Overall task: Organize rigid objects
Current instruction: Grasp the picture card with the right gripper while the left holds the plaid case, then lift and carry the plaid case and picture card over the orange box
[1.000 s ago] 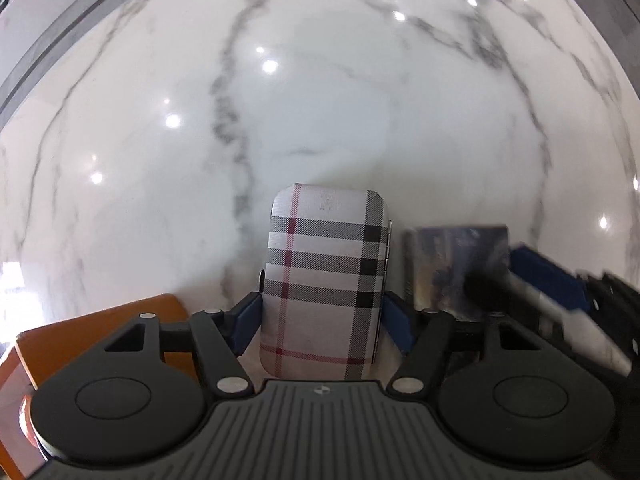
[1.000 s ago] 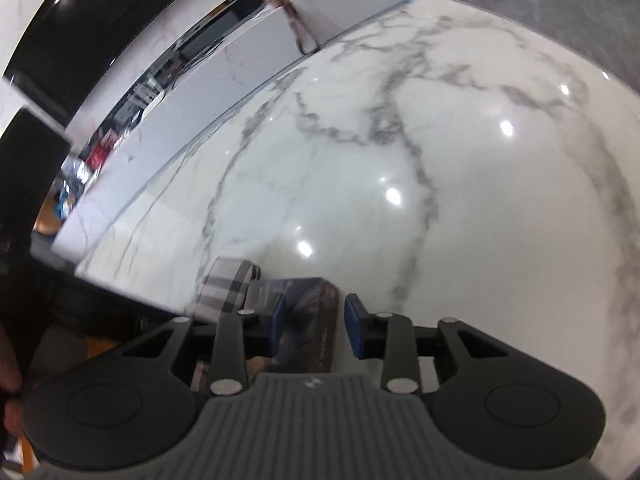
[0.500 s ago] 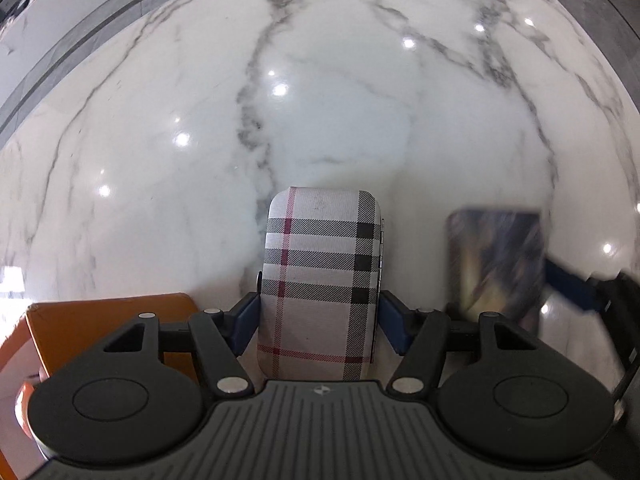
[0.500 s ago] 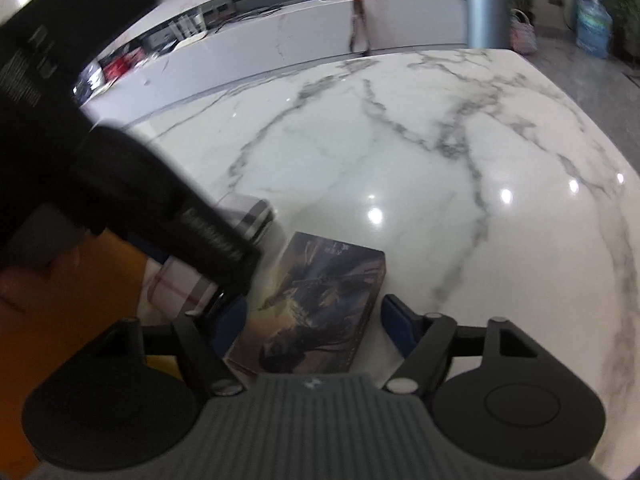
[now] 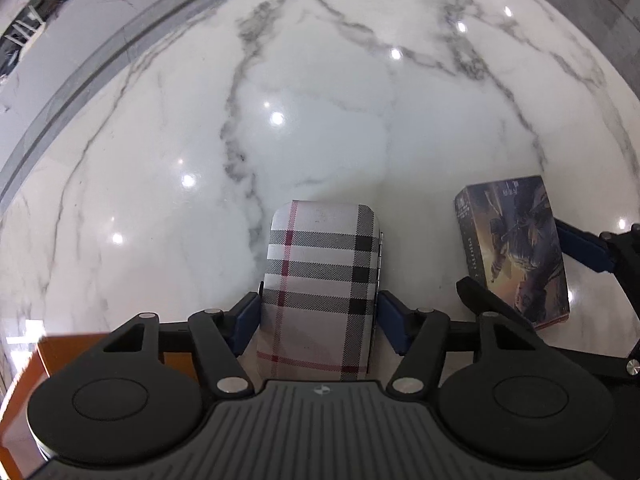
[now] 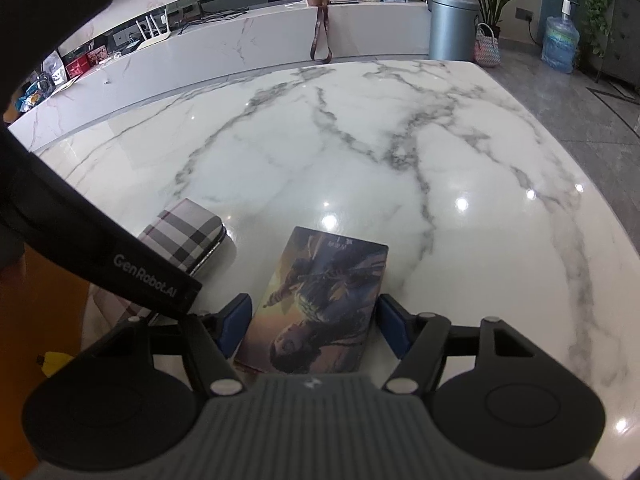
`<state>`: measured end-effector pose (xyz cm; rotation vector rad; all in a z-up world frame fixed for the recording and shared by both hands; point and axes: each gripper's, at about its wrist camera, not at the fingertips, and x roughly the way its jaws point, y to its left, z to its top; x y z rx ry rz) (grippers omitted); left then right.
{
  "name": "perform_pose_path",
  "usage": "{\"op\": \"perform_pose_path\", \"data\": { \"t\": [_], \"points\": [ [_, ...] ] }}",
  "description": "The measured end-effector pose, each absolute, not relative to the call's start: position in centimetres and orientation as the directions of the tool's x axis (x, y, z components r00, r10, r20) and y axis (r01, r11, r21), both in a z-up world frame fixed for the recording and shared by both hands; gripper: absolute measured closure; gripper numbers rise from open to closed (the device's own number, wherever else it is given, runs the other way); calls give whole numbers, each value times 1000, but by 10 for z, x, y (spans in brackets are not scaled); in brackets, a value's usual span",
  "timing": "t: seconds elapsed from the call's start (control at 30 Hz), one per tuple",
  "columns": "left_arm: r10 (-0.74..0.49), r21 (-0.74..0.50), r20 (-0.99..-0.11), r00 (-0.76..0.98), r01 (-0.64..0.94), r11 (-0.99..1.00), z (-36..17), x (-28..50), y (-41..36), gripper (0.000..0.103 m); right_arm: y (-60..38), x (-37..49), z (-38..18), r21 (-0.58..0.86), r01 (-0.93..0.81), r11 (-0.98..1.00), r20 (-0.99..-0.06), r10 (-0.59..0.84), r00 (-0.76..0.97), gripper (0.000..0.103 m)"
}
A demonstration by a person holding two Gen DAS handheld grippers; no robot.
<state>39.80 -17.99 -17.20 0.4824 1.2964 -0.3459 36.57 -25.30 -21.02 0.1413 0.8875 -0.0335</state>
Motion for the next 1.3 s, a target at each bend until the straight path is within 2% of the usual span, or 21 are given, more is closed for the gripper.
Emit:
{"op": "perform_pose_path", "data": {
  "t": [0.1,0.2,0.23,0.27,0.3,0.33,0.37,0.43,0.5,0.57,0.6,0.67,0.77,0.87,1.03,1.1,1.13,1.3],
  "points": [
    [-40,81,-968,248,456,886,-170,405,-175,31,-258,365,-209,144,97,985,-767,49,640,38],
    [-71,66,-957,280,450,891,-160,411,-171,33,-268,365,-208,245,112,963,-754,116,647,40],
    [-89,53,-954,286,455,889,-154,410,-171,66,-269,365,-208,264,109,958,-749,133,649,40],
    [-93,53,-953,288,461,886,-146,409,-172,78,-269,365,-207,276,101,956,-742,145,654,41],
    [-72,71,-953,294,447,892,-139,406,-173,81,-268,364,-205,281,88,956,-733,155,662,41],
    [-74,70,-952,298,445,893,-136,410,-171,90,-267,363,-203,287,74,955,-721,164,673,41],
    [-82,61,-952,295,445,893,-133,412,-170,90,-266,361,-201,292,59,954,-708,175,684,41],
    [-76,47,-961,265,428,903,-132,414,-167,87,-263,360,-200,286,47,957,-708,178,683,41],
    [-74,46,-965,252,442,896,-137,418,-167,79,-263,359,-201,271,63,961,-727,161,667,41],
    [-36,91,-964,264,452,887,-142,416,-173,52,-269,356,-198,280,86,956,-731,154,665,41],
    [-19,110,-962,272,450,886,-147,417,-175,44,-271,353,-196,280,92,956,-729,149,668,41],
    [21,145,-957,290,412,900,-155,421,-178,20,-272,348,-192,266,93,960,-724,135,677,40],
    [68,166,-958,279,345,924,-171,432,-181,17,-273,345,-191,283,78,956,-714,156,683,40],
    [127,215,-957,259,344,914,-186,436,-183,13,-270,347,-193,282,55,958,-708,169,685,40],
    [98,166,-969,226,307,937,-197,443,-174,12,-273,356,-203,305,48,951,-721,198,664,40],
    [49,116,-971,233,285,951,-197,447,-168,19,-273,358,-205,308,46,950,-725,203,658,40],
    [26,92,-972,235,275,957,-197,448,-164,26,-273,359,-206,309,44,950,-726,206,657,40],
    [-11,65,-967,255,287,956,-195,442,-157,27,-272,362,-210,315,36,948,-731,218,646,40]
  ]
}}
